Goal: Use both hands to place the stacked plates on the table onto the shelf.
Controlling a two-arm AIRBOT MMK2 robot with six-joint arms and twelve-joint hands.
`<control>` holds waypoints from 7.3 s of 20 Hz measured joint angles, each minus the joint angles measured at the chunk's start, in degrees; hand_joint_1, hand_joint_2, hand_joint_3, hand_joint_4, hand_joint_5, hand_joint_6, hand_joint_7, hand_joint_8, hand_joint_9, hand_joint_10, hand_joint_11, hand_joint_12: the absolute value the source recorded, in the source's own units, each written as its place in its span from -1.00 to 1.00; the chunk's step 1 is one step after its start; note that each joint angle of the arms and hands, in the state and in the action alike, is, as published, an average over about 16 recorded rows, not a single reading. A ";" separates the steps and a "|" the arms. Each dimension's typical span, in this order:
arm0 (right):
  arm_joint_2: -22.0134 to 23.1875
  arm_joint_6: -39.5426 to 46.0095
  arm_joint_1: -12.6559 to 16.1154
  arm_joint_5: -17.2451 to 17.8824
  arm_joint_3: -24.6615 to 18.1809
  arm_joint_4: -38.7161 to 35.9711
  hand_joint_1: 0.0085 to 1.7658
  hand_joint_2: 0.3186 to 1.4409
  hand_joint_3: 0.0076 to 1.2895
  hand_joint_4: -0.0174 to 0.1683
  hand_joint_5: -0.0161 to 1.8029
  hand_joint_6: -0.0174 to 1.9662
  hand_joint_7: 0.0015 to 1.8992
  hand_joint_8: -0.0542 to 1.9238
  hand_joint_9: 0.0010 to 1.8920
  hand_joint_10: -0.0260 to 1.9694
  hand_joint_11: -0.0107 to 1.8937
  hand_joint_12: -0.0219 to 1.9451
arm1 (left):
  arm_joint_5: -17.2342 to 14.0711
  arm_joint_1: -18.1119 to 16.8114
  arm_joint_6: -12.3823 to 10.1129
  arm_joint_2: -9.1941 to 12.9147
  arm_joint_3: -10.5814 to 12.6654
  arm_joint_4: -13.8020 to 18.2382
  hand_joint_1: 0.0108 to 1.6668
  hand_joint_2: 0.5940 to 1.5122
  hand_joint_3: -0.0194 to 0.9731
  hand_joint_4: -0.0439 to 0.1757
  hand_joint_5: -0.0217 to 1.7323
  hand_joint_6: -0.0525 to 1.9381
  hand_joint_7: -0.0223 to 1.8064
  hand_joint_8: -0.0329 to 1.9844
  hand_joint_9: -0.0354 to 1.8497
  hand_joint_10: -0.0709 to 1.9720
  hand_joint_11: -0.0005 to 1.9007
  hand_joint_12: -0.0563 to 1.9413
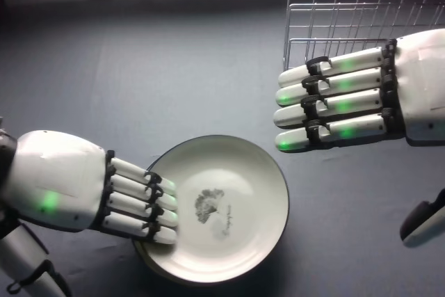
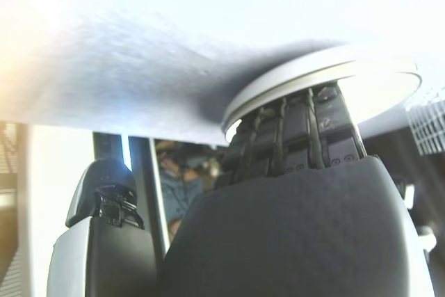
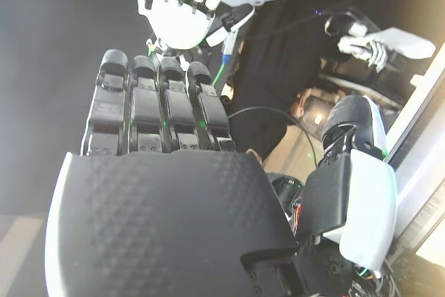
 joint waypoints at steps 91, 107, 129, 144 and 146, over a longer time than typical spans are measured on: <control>-4.13 2.09 15.96 -31.63 -12.36 32.28 0.45 0.22 -0.99 -0.67 0.02 0.14 0.02 0.01 0.09 -0.48 -0.12 0.24 | -0.32 -9.86 -3.74 13.48 0.69 -10.68 -0.99 0.13 -0.94 -0.54 -0.95 -0.94 -0.95 -0.96 -0.94 -0.92 -0.98 -0.96; -3.71 2.17 23.75 -46.98 -9.74 51.45 0.53 0.24 -0.99 -0.86 -0.06 0.25 -0.07 0.03 -0.07 0.31 -0.19 0.33 | -0.36 -9.17 -3.95 14.67 0.90 -12.50 -1.00 0.13 -0.94 -0.55 -0.96 -0.94 -0.95 -0.96 -0.94 -0.92 -0.98 -0.95; -2.62 2.01 28.99 -51.72 -5.23 60.71 0.53 0.24 -0.99 -0.89 -0.06 0.21 -0.02 -0.03 -0.04 0.25 -0.19 0.34 | -0.26 -9.10 -3.94 14.67 0.85 -12.54 -1.00 0.13 -0.94 -0.56 -0.96 -0.94 -0.95 -0.96 -0.94 -0.92 -0.98 -0.95; 1.31 1.87 25.73 -51.59 -1.81 59.85 0.53 0.27 -0.99 -0.90 -0.05 0.19 -0.02 -0.03 -0.05 0.24 -0.19 0.32 | -0.33 -8.90 -3.94 14.62 0.84 -12.55 -1.00 0.13 -0.94 -0.56 -0.95 -0.94 -0.95 -0.96 -0.94 -0.92 -0.98 -0.96; 1.60 1.86 25.20 -51.59 -1.15 59.57 0.53 0.27 -0.99 -0.90 -0.05 0.19 -0.02 -0.03 -0.05 0.24 -0.19 0.32 | -0.45 -8.83 -3.94 14.60 0.84 -12.55 -1.00 0.13 -0.94 -0.56 -0.95 -0.94 -0.95 -0.96 -0.94 -0.92 -0.99 -0.96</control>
